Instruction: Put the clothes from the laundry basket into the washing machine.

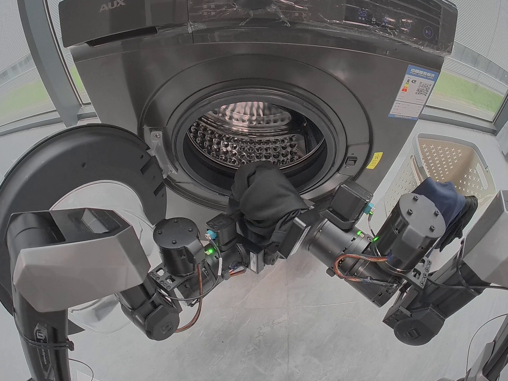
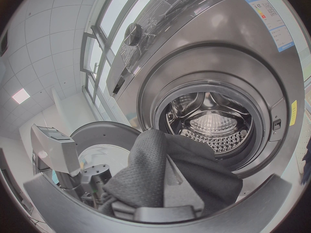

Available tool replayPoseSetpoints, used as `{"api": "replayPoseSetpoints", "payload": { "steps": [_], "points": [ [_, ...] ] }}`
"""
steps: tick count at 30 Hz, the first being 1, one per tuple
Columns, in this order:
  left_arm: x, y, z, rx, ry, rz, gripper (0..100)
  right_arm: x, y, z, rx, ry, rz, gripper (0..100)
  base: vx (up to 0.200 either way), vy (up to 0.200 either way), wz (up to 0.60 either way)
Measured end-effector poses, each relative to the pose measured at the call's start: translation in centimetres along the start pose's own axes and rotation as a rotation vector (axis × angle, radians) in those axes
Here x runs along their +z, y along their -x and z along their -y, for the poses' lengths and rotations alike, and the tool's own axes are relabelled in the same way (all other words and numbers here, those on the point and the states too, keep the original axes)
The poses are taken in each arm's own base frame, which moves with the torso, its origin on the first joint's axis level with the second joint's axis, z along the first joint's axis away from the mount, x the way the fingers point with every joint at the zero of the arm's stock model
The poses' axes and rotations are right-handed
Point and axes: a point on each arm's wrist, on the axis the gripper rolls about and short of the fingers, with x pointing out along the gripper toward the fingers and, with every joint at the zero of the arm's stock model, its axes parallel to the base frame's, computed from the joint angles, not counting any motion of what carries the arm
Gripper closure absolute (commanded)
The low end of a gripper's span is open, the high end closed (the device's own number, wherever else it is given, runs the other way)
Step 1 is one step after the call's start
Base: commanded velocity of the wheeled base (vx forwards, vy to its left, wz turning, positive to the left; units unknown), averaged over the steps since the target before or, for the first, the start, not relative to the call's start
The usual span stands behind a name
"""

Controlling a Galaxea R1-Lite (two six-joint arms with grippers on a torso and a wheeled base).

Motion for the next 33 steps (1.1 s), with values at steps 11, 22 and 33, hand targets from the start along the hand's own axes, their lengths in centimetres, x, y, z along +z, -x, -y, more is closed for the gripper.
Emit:
{"api": "replayPoseSetpoints", "payload": {
  "steps": [11,22,33],
  "points": [
    [-0.5,-1.0,-0.6,0.033,0.011,0.015,100,-0.1,0.2,-0.4,0.008,-0.005,-0.007,100,0.0,0.0,0.0],
    [1.0,0.2,-0.5,0.044,0.042,0.029,100,0.4,0.9,1.7,-0.062,0.001,-0.009,100,0.0,0.0,0.0],
    [4.3,4.1,-0.1,0.044,0.077,0.05,100,-0.8,1.8,3.7,-0.129,-0.007,-0.068,100,0.0,0.0,0.0]
  ]
}}
